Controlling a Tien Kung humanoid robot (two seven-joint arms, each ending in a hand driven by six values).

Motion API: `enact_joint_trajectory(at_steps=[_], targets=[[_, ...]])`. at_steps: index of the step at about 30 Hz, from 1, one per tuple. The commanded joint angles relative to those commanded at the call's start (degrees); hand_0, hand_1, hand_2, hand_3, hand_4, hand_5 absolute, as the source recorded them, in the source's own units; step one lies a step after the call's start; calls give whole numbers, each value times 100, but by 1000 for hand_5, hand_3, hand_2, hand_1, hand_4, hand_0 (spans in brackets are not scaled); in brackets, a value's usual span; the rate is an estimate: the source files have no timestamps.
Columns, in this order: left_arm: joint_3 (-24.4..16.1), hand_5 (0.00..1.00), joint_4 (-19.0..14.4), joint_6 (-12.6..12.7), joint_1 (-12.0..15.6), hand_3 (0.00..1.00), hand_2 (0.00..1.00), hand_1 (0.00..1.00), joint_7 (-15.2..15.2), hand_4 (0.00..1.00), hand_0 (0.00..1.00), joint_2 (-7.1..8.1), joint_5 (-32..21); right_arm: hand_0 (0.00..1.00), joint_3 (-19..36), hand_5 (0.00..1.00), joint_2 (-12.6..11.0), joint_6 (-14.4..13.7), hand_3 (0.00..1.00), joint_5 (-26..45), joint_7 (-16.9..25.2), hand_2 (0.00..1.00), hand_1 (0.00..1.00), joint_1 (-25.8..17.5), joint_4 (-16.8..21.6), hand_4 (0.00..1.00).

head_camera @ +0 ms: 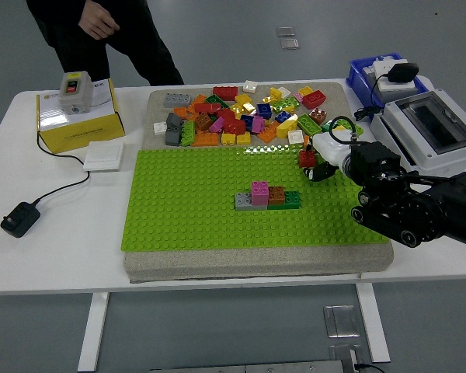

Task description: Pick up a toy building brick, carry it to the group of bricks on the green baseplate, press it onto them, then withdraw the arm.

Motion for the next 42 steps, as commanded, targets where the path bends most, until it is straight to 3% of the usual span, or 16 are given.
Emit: enact_joint_trajectory(at_steps=[18,42], targets=[[96,592,0,30,-19,838,741,728,-74,251,735,-16,-24,175,-63,432,57,-161,706,40,37,671,239,-12,-71,546],[223,621,0,128,-44,821,729,721,-246,225,734,-12,-155,170,-164,408,83,-228,715,95,67,661,230,-7,-90,500]])
